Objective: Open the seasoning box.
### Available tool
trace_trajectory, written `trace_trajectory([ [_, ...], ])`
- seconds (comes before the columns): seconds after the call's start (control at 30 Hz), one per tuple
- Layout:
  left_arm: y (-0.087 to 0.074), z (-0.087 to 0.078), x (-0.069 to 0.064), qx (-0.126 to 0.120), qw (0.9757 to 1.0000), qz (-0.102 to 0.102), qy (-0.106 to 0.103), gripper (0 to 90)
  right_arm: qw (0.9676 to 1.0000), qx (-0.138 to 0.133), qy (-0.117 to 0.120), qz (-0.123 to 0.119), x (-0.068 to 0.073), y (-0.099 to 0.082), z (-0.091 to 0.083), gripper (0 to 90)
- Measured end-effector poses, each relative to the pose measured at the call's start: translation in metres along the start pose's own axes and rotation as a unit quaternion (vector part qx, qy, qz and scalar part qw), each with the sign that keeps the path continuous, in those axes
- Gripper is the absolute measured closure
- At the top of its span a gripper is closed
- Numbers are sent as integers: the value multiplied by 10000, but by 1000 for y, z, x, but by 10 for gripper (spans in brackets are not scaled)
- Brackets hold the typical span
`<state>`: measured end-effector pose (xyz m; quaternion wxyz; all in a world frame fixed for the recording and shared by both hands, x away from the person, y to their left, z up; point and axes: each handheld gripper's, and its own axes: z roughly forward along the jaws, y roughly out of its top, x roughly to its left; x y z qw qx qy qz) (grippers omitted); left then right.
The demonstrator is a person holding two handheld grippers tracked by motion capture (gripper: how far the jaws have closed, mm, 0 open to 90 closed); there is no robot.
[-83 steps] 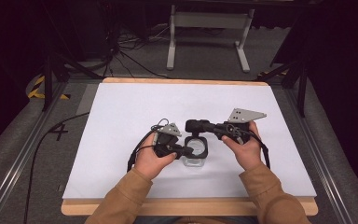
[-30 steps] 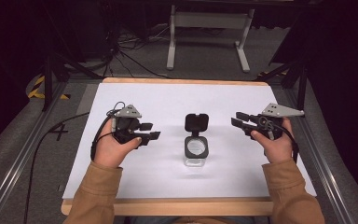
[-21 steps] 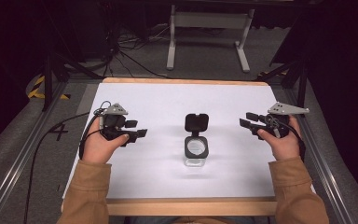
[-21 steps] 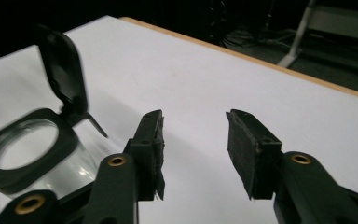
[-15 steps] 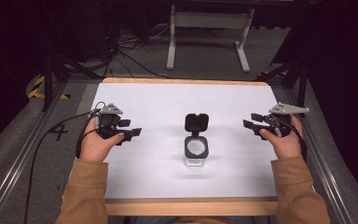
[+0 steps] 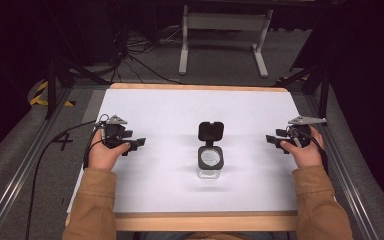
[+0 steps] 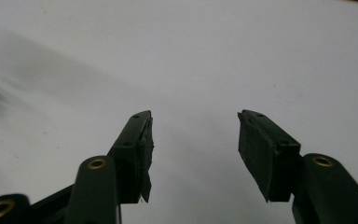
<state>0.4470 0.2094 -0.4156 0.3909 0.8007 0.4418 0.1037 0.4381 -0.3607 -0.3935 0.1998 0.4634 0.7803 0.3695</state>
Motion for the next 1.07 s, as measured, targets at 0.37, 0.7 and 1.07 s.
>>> trace_trajectory([
  [0.37,-9,18,4,258,9996,137,35,317,9996,285,-63,60,-11,-17,21,453],
  [0.7,-12,30,2,414,9980,465,-94,301,9996,173,-14,-201,-8,-25,35,455],
  [1.07,-10,30,-1,312,9986,394,-139,299,9996,132,-4,-238,-3,-24,36,455],
])
